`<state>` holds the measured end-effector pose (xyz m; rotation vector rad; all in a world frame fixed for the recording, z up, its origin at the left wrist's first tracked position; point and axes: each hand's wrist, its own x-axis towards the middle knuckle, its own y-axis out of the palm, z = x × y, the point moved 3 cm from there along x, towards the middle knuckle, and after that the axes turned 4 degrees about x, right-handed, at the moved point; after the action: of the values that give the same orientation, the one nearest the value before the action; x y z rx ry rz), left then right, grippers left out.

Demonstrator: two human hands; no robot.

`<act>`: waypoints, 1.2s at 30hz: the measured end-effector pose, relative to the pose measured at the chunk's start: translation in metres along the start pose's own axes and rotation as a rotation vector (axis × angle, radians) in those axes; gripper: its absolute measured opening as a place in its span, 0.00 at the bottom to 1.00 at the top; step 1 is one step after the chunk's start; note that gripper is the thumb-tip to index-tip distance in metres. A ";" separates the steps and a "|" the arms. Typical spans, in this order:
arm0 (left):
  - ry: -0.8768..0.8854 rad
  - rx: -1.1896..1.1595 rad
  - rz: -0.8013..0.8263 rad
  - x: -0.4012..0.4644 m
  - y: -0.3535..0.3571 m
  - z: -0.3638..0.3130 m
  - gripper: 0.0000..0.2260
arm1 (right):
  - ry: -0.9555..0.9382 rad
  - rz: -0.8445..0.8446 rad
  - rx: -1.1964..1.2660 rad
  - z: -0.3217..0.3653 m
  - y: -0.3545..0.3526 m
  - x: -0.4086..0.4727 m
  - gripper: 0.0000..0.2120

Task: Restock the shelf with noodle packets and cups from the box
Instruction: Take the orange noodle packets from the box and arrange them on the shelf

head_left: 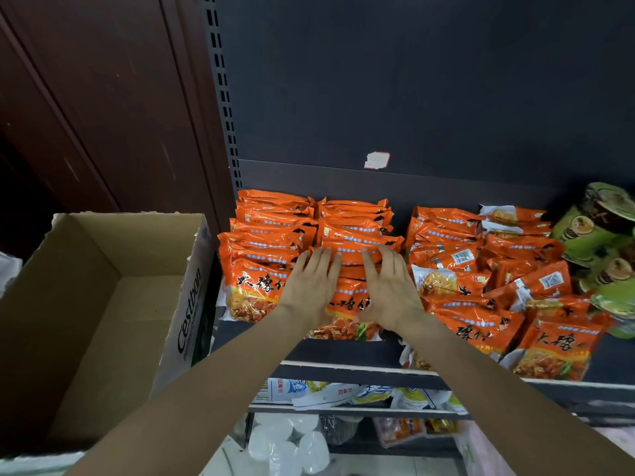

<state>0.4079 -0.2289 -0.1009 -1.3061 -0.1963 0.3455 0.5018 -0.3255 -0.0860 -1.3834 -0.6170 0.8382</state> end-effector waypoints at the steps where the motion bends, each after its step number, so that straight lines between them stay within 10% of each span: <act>1: 0.004 0.001 0.007 0.002 -0.002 0.000 0.51 | 0.007 -0.011 0.051 -0.004 -0.002 0.003 0.58; 9: 0.016 0.083 -0.028 0.018 0.006 0.000 0.55 | 0.174 0.238 0.346 -0.031 -0.017 0.039 0.65; 27: 0.000 -0.006 0.003 0.020 -0.011 -0.010 0.56 | 0.000 0.161 0.344 -0.049 -0.021 0.029 0.51; 36: 0.101 -0.393 -0.256 0.037 -0.075 -0.036 0.22 | 0.064 -0.062 0.351 -0.109 -0.053 -0.010 0.26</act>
<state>0.4653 -0.2647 -0.0398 -1.6598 -0.3542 0.0202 0.5907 -0.3973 -0.0443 -1.0627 -0.4363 0.8065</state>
